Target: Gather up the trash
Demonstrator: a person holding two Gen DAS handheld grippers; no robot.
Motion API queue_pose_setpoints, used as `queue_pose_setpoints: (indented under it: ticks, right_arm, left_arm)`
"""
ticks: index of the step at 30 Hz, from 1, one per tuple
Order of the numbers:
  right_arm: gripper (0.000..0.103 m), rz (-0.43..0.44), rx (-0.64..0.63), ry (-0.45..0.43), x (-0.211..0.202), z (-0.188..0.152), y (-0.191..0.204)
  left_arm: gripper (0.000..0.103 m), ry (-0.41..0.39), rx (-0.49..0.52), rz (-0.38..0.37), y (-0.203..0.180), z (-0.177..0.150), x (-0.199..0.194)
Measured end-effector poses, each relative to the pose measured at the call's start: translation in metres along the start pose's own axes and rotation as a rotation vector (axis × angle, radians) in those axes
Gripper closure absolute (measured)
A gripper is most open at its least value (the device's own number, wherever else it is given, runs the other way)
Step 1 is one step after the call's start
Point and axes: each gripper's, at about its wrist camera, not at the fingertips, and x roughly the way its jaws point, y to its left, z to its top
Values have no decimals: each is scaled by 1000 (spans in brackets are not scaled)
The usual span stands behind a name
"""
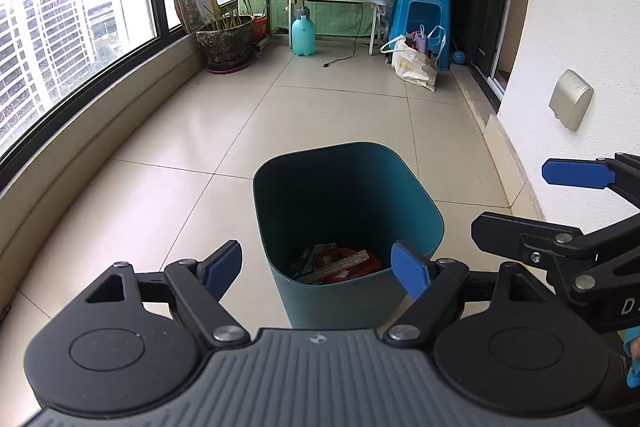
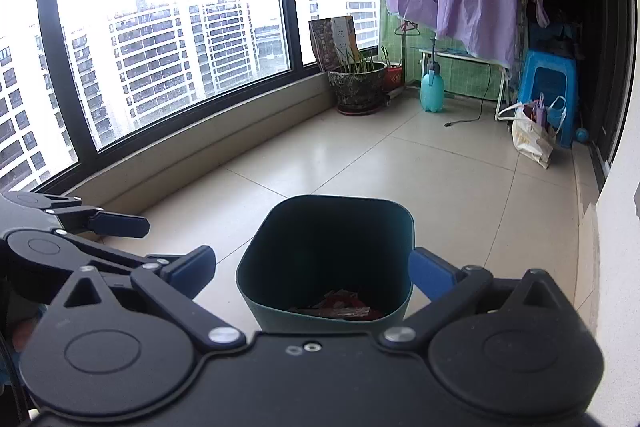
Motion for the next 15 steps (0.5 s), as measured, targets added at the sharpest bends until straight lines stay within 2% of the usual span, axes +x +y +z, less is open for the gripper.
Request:
queue_pose_setpoints:
  ticks: [8,10,15]
  right_arm:
    - [0,-30,-18,13,17,-3,-1]
    - [0,-26,-8,27,20,-6,2]
    - [0,-5,-19,40,26,-11,10]
  left_arm:
    - [21,-5,-36,-3,12,-4,6]
    - [21,-9,-40,18,13,-6,8]
    - [21,-3,-50,13,17,-6,15]
